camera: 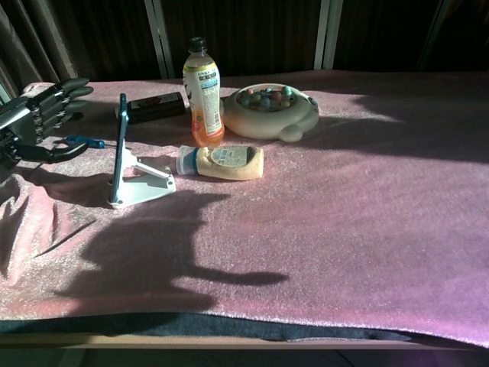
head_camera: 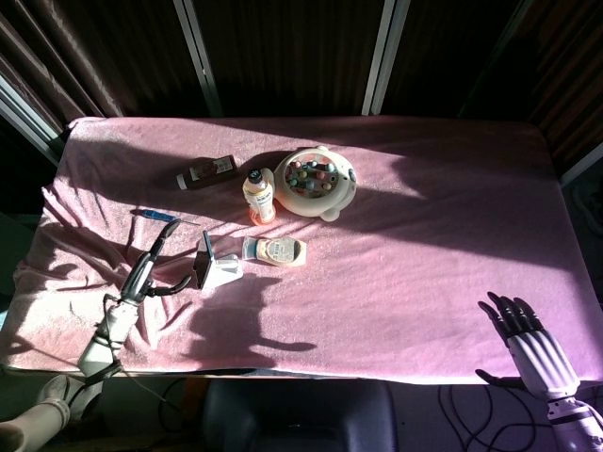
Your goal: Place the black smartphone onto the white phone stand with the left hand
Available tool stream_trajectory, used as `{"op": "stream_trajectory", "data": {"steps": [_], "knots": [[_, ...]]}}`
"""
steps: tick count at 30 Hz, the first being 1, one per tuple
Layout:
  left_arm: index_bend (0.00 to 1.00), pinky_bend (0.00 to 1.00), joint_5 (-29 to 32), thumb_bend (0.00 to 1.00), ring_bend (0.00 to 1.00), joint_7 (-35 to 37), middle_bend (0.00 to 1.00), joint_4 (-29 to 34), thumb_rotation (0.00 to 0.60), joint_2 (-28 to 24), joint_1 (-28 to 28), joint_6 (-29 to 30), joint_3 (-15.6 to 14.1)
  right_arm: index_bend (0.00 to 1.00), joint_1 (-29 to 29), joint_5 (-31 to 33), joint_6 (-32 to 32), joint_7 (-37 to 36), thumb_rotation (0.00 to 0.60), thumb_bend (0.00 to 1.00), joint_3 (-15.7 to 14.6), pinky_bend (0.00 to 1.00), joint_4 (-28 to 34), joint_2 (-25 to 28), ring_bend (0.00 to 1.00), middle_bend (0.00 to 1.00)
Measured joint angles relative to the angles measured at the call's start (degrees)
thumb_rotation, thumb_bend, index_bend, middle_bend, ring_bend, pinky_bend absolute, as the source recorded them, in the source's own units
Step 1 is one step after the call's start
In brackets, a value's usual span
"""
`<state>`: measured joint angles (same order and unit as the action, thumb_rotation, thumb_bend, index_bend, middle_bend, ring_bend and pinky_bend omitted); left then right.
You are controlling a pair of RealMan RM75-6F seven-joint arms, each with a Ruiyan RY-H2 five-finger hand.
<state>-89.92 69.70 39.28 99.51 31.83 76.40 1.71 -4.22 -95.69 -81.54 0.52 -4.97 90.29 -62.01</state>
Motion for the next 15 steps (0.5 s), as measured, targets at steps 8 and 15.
{"op": "stream_trajectory", "data": {"steps": [8,15], "knots": [[0.0,0.0,4.84,0.34,0.0,-34.33,0.0,19.56,0.6,-14.24,-8.26,0.06,-2.85,0.0,0.22,1.0,0.27,2.16,0.6,0.24,0.36,0.0,0.42,-0.41,0.0,0.0],[0.0,0.0,10.7,0.34,0.0,-66.79,0.0,41.02,0.6,-22.6,-16.8,6.93,-4.08,0.0,1.13,-0.08,-2.42,3.65,0.6,0.24,0.56,0.0,1.06,-0.85,0.0,0.0]]}}
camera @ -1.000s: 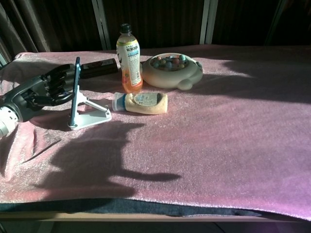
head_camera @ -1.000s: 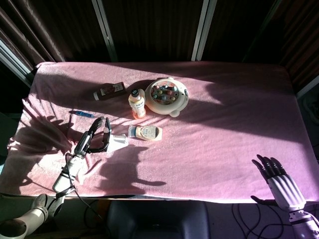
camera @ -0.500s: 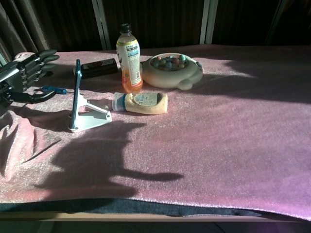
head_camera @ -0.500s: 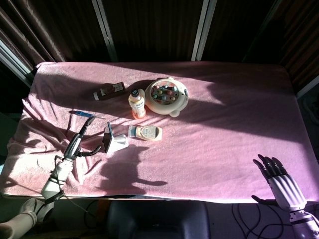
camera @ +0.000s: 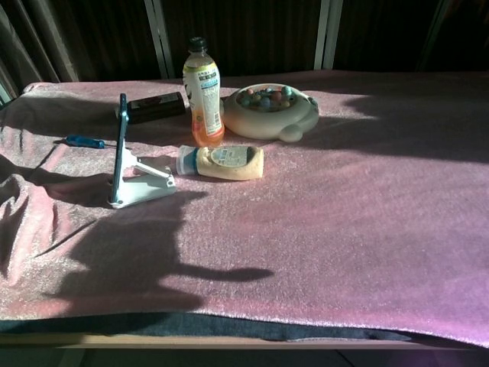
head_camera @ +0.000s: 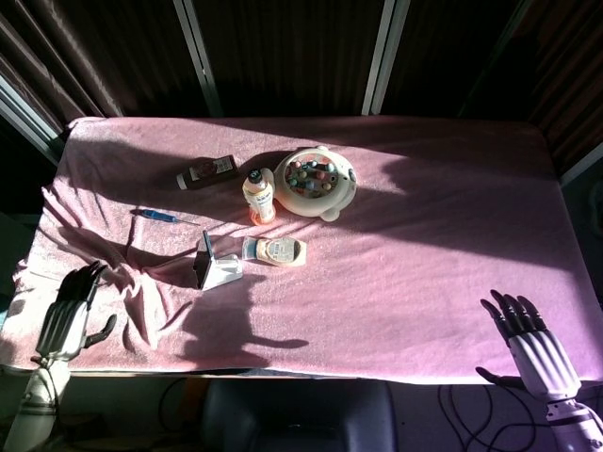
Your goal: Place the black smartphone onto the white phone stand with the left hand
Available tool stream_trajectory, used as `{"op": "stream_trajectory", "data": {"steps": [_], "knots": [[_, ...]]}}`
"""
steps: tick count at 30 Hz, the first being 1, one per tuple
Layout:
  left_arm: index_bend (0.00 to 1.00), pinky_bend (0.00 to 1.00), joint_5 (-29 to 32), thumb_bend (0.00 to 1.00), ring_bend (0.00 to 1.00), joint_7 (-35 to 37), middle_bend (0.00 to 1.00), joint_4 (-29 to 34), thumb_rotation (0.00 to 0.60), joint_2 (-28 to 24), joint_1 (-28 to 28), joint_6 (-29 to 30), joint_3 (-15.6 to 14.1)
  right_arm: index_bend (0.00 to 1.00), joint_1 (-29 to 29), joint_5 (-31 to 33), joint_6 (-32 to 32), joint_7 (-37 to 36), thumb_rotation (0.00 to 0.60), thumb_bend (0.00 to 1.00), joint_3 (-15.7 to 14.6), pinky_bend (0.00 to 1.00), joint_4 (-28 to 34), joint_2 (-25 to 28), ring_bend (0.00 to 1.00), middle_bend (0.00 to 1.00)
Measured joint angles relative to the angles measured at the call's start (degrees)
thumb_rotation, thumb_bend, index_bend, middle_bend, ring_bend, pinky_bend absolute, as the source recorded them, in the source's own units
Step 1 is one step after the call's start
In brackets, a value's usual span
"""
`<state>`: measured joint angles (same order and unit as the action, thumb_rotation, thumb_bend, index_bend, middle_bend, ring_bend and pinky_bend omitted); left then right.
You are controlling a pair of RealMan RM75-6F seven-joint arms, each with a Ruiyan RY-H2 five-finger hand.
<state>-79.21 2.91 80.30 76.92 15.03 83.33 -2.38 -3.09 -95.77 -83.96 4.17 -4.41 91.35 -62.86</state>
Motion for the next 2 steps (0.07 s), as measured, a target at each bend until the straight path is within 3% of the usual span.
{"op": "stream_trajectory", "data": {"steps": [2], "knots": [[0.0,0.0,1.3,0.34,0.0,-7.54,0.0,5.81,0.6,-1.92,-2.41,2.38,-0.11,0.0,0.21,-0.03,0.05,0.67,0.6,0.24,-0.06,0.0,-0.1,-0.21,0.0,0.0]]}}
